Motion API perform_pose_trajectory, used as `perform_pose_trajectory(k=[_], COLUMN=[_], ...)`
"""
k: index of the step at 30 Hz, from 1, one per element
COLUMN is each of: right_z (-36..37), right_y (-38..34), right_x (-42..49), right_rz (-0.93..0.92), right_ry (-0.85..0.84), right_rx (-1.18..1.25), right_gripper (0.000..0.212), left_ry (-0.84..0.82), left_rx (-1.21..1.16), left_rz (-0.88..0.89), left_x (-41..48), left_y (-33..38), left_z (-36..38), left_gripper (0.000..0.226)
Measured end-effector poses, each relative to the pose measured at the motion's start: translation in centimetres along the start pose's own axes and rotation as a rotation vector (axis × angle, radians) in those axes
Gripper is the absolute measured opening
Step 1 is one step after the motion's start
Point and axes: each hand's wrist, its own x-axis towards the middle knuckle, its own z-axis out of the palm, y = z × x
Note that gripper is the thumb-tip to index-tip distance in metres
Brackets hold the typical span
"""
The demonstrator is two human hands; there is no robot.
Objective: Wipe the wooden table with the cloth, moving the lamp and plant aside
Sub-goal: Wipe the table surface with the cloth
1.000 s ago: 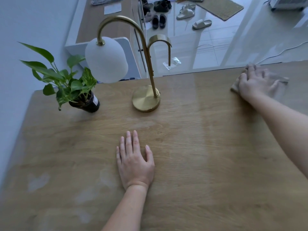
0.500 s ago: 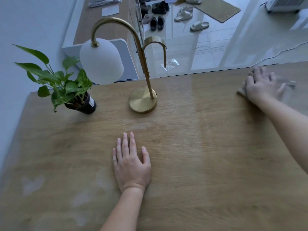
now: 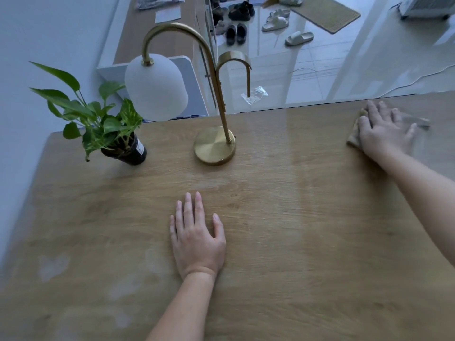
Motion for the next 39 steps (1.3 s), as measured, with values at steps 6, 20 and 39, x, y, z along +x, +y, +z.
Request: perform_pose_trajectory(k=[6, 20, 39], right_z=[3.6, 8.9, 7.8], right_y=[-9.0, 0.8, -3.8], right_x=[-1.3, -39.5, -34.0], right_rz=[-0.261, -0.778, -0.896], right_ry=[-0.077, -0.179, -0.272], right_rx=[0.009, -0.075, -0.079], right_gripper=[0.057, 0.055, 0.051], left_ry=[-0.002, -0.054, 0.015], left_rx=[0.013, -0.046, -0.032], left_rz=[-0.006, 0.019, -0.051], left_x=[0.0, -0.6, 2.3], left_y=[-0.2, -0.3, -4.3], left_z=[0.2, -0.6, -0.8], left_gripper=[0.069, 0.07, 0.068])
